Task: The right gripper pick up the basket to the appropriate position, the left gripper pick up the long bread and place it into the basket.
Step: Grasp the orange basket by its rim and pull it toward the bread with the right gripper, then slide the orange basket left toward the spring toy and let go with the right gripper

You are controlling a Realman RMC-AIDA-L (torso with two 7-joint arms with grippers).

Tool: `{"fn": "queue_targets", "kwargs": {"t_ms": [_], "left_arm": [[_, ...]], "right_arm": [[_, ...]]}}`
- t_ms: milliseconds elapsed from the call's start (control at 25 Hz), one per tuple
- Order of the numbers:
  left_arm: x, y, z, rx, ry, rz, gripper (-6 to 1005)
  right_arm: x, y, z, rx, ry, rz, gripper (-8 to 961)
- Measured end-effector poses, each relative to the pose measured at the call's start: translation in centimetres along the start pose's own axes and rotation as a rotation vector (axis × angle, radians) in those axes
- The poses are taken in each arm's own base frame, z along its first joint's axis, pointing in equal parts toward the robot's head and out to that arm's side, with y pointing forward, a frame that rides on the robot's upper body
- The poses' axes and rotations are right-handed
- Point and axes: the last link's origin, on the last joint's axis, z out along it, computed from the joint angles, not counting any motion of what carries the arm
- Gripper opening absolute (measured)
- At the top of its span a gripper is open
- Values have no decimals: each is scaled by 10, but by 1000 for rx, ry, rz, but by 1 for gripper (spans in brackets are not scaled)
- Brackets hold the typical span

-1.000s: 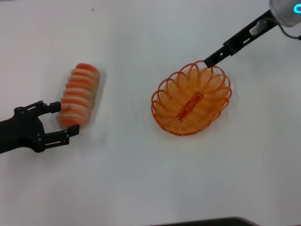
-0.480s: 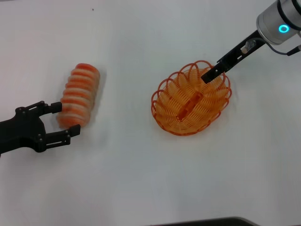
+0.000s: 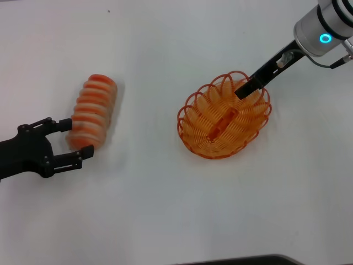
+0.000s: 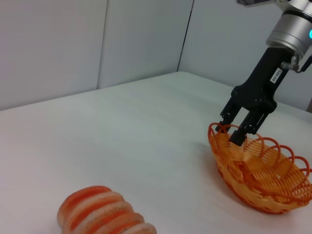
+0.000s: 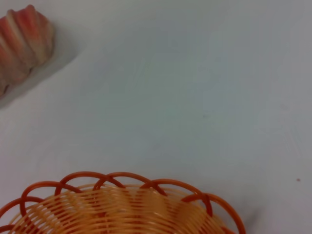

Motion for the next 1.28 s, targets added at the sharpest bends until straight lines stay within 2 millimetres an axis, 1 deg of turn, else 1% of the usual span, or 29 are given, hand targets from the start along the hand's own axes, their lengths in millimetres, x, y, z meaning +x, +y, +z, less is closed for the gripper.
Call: {"fn": "queue_targets", "kwargs": {"t_ms": [360,600,800,920,1080,1280], "left_arm": [[0,0,0,-3,1,1,859],[0,1,0,-6,2,0,859],[1,1,0,-6,2,0,859],[1,1,0,-7,2,0,859],[1,1,0,-7,3,2,858],[1,1,0,-6,4,2,858]], "right_arm": [[2,0,1,-1,3,-3,549],[2,-1,1,-1,4,-2,302],[4,-2,1,-5,-4,10,117],[4,-4,0,-12,-20,28,98],[6,-9,-6,-49,-76,90,97],[19,-17,-13,-123,-152,209,91]]}}
